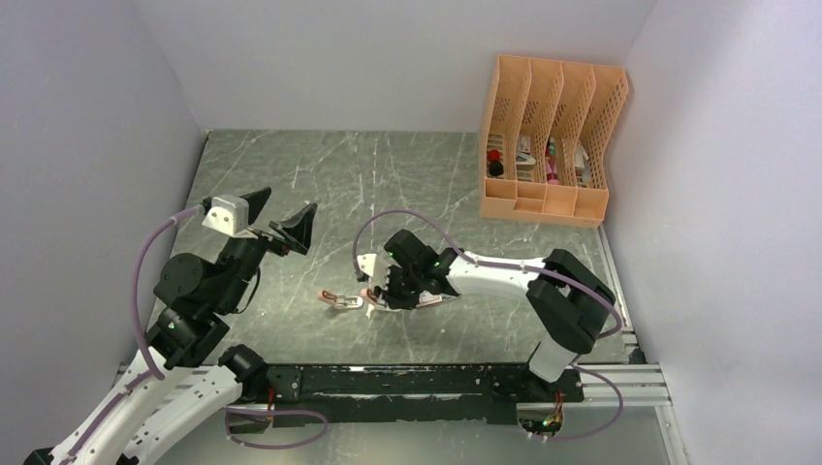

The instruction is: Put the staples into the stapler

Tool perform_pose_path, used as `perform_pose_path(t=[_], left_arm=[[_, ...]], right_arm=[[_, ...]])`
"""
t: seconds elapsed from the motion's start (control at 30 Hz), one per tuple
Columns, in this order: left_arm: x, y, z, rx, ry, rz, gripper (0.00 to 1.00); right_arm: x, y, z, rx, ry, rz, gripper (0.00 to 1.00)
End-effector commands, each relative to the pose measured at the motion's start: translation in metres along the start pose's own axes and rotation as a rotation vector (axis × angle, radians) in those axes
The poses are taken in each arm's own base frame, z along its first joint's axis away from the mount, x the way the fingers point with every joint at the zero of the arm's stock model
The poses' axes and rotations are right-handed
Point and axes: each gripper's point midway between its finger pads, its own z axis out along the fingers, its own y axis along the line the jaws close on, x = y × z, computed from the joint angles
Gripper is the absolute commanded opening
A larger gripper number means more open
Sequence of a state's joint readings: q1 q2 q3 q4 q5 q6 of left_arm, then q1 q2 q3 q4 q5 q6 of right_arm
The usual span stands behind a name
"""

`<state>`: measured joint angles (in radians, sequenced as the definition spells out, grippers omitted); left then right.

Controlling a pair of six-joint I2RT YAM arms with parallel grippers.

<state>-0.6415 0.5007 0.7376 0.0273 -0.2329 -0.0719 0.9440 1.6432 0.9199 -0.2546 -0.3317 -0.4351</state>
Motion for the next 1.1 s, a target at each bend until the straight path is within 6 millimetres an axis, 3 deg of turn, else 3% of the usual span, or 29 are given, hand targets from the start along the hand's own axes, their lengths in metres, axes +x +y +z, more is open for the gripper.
perform_pose_path(t=[0.0,0.47,0.67,0.83,1.07], left_arm=[[-0.002,0.002,-0.002,-0.016,0.003,-0.015,1.00],[0.011,0.001,0.003,-0.013,0.023,-0.012,0.99],[0.015,-0.002,0.006,-0.001,0.027,-0.013,1.00],[0.016,-0.002,0.008,-0.003,0.033,-0.007,1.00],[0.021,0.000,0.007,-0.007,0.046,0.001,1.00]], right_arm=[[-0.008,-0.017,0.003,0.065,0.013,-0.019,0.00],[0.028,-0.023,-0.009,0.104,0.200,-0.045,0.01],[0.018,-0.022,-0.010,0.084,0.187,-0.043,0.06],[0.010,-0.019,-0.004,0.065,0.145,-0.031,0.24],[0.001,-0.015,-0.002,0.042,0.099,-0.014,0.33]])
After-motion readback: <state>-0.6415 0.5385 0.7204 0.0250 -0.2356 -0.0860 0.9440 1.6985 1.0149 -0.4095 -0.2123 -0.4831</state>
